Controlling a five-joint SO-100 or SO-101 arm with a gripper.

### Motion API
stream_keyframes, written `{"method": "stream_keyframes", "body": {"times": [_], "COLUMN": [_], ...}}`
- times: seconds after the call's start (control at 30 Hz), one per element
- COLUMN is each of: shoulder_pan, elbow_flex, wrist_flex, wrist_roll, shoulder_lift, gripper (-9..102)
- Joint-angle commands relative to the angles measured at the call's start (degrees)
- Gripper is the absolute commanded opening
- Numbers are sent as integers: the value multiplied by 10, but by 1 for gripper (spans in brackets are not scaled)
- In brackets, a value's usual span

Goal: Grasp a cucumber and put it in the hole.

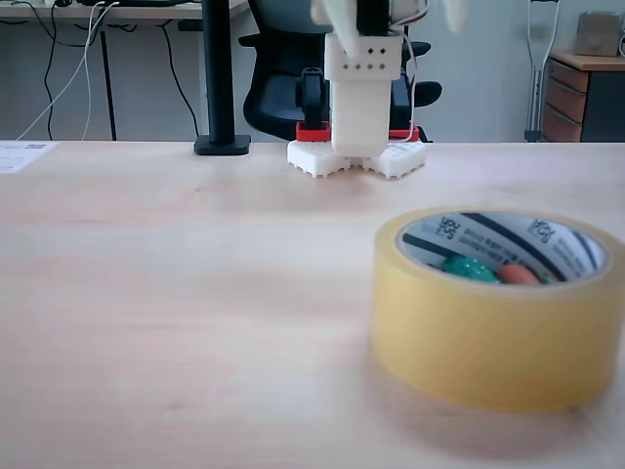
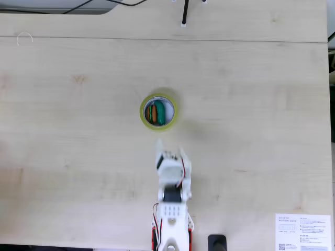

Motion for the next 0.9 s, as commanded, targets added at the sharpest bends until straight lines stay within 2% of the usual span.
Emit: {"method": "stream_keyframes", "body": {"times": [0.0,0.27,0.33,0.87], "shoulder_pan": [2,11,15,26], "elbow_flex": [47,148,168,270], "wrist_flex": [-15,24,24,60], "wrist_roll": [-4,-4,-32,-141], "shoulder_lift": [110,243,279,300], "gripper": [19,3,0,0]}}
